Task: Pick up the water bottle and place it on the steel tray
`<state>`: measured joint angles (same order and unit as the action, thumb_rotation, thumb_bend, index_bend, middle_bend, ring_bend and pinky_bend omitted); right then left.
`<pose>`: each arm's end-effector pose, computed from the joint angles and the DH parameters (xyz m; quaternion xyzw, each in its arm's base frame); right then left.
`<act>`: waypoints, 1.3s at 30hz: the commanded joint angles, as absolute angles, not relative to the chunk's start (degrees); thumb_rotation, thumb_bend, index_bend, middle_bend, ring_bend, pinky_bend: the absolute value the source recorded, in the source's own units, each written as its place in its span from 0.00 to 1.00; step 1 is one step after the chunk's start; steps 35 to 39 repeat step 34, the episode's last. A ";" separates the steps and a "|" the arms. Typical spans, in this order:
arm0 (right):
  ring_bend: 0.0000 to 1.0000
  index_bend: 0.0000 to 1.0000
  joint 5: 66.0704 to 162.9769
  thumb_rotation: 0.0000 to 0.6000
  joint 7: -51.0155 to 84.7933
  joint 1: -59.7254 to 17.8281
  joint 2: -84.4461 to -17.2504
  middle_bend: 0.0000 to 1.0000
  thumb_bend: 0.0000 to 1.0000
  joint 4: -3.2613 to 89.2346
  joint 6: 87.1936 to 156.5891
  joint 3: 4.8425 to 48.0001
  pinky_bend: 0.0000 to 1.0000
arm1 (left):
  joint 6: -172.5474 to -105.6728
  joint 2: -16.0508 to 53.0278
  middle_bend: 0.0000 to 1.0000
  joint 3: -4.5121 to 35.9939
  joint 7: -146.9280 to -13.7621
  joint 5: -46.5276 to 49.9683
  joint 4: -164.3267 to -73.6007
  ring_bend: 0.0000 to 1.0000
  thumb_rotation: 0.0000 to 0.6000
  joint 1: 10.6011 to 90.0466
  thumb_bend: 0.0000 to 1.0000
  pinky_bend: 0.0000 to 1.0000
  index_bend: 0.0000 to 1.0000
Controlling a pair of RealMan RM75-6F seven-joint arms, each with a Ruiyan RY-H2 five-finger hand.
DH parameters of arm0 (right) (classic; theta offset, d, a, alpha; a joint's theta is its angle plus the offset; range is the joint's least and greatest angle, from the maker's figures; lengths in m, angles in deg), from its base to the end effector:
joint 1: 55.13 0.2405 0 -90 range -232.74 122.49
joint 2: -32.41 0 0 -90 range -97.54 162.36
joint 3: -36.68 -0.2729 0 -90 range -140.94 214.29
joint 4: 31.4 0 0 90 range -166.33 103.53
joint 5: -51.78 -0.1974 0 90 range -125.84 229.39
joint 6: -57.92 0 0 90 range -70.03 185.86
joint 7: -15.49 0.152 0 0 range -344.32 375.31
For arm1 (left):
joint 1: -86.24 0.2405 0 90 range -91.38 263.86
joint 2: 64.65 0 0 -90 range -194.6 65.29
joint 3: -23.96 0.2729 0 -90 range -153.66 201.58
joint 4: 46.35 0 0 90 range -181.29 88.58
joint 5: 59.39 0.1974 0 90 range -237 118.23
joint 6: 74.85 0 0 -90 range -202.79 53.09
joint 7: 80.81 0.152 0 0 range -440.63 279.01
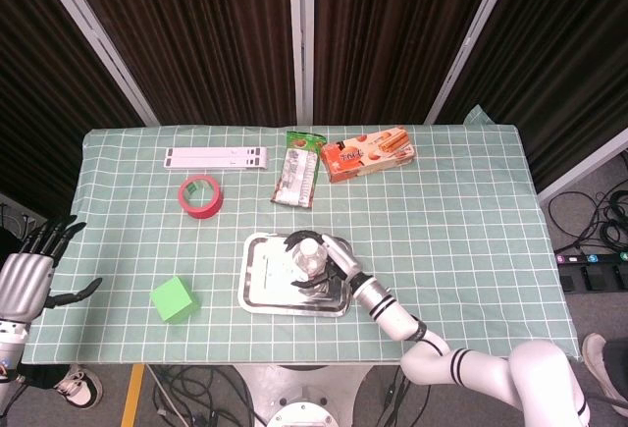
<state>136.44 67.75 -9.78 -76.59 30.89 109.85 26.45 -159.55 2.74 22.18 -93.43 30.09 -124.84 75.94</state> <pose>-0.1105 -0.3425 -0.1106 0.5344 -0.6663 0.5158 0.0661 -0.3357 0.2213 0.1756 -0.6225 -0.3660 -0.4263 0.5449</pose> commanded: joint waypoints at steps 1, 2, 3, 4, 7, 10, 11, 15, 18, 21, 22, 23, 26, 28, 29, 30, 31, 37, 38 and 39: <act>0.01 0.04 137.23 1.00 66.73 -9.84 -74.31 0.20 0.00 32.81 109.79 27.46 0.06 | -159.67 2.65 0.19 22.08 -93.28 30.18 -125.12 0.10 0.60 75.90 0.23 0.16 0.18; 0.00 0.01 137.35 1.00 66.12 -9.92 -73.33 0.18 0.00 33.49 109.65 27.72 0.04 | -159.67 2.60 0.19 22.07 -93.20 30.21 -125.23 0.10 0.60 75.88 0.23 0.16 0.18; 0.00 0.00 137.48 1.00 65.28 -9.98 -72.15 0.16 0.00 34.33 109.44 28.03 0.02 | -159.69 2.55 0.19 22.08 -93.11 30.23 -125.35 0.10 0.60 75.90 0.23 0.16 0.18; 0.00 0.00 137.60 1.00 64.02 -10.16 -70.23 0.14 0.00 35.76 109.24 28.40 0.01 | -159.70 2.51 0.19 22.10 -93.05 30.23 -125.48 0.10 0.60 75.93 0.23 0.16 0.18; 0.00 0.00 136.82 1.00 59.54 -11.08 -63.83 0.08 0.00 40.62 108.64 28.88 0.00 | -159.73 2.45 0.19 22.19 -92.89 30.31 -125.70 0.10 0.61 76.01 0.23 0.16 0.18; 0.00 0.00 134.21 1.00 51.02 -12.36 -54.73 0.05 0.00 46.49 106.66 29.58 0.00 | -159.83 2.44 0.19 22.15 -92.74 30.50 -125.93 0.10 0.61 75.94 0.23 0.16 0.18; 0.00 0.00 132.88 1.00 47.64 -12.84 -51.65 0.05 0.00 48.36 105.85 29.89 0.00 | -159.79 2.42 0.19 22.14 -92.68 30.53 -125.99 0.10 0.60 75.90 0.23 0.16 0.18; 0.00 0.00 125.48 1.00 30.58 -16.52 -39.95 0.05 0.00 56.24 107.20 31.29 0.00 | -159.43 2.47 0.19 22.16 -92.16 30.47 -126.13 0.10 0.61 75.76 0.23 0.16 0.18; 0.00 0.00 122.12 1.00 18.67 -21.32 -34.30 0.06 0.00 61.86 114.92 32.93 0.00 | -159.27 2.70 0.19 22.07 -91.70 30.44 -126.42 0.10 0.61 75.61 0.23 0.16 0.18; 0.00 0.00 122.93 1.00 9.24 -27.18 -32.07 0.06 0.00 64.26 125.02 35.53 0.00 | -159.31 2.85 0.19 21.90 -91.10 30.44 -126.68 0.10 0.60 75.48 0.23 0.16 0.18; 0.00 0.00 124.16 1.00 6.74 -29.52 -32.09 0.06 0.00 63.90 129.05 36.50 0.00 | -159.37 2.95 0.19 21.82 -90.95 30.40 -126.69 0.10 0.61 75.46 0.23 0.16 0.18; 0.00 0.00 125.21 1.00 5.48 -31.16 -32.41 0.06 0.00 63.09 131.80 37.11 0.00 | -159.38 3.03 0.19 21.77 -90.98 30.38 -126.71 0.10 0.61 75.43 0.23 0.16 0.18; 0.00 0.00 128.29 1.00 5.30 -35.18 -33.99 0.06 0.00 59.23 137.64 38.40 0.00 | -159.05 3.32 0.19 21.93 -91.01 30.53 -126.38 0.10 0.61 75.28 0.23 0.16 0.18; 0.00 0.00 129.88 1.00 8.29 -36.71 -34.98 0.06 0.00 56.84 138.96 38.77 0.00 | -158.93 3.52 0.19 22.10 -91.25 30.70 -126.09 0.10 0.61 75.24 0.23 0.16 0.18; 0.00 0.00 130.50 1.00 9.43 -37.08 -35.26 0.06 0.00 55.92 139.13 38.85 0.00 | -158.96 3.60 0.19 22.11 -91.36 30.74 -125.96 0.10 0.61 75.23 0.23 0.16 0.18; 0.00 0.00 131.08 1.00 10.07 -37.36 -35.52 0.06 0.00 55.01 139.23 38.94 0.00 | -158.97 3.69 0.19 22.10 -91.48 30.75 -125.85 0.10 0.61 75.22 0.23 0.16 0.18; 0.00 0.00 131.72 1.00 10.31 -37.62 -35.85 0.06 0.00 54.04 139.27 39.01 0.00 | -158.96 3.78 0.19 22.06 -91.64 30.73 -125.74 0.10 0.61 75.18 0.23 0.16 0.18; 0.00 0.00 132.68 1.00 9.48 -38.12 -36.69 0.06 0.00 52.72 139.49 38.76 0.00 | -158.94 3.94 0.19 22.00 -91.87 30.65 -125.41 0.10 0.61 75.13 0.23 0.16 0.18; 0.00 0.00 132.68 1.00 9.48 -38.12 -36.69 0.06 0.00 52.72 139.49 38.76 0.00 | -158.94 3.94 0.19 22.00 -91.87 30.65 -125.41 0.10 0.61 75.13 0.23 0.16 0.18; 0.00 0.00 132.68 1.00 9.48 -38.12 -36.69 0.06 0.00 52.72 139.49 38.76 0.00 | -158.94 3.94 0.19 22.00 -91.87 30.65 -125.41 0.10 0.61 75.13 0.23 0.16 0.18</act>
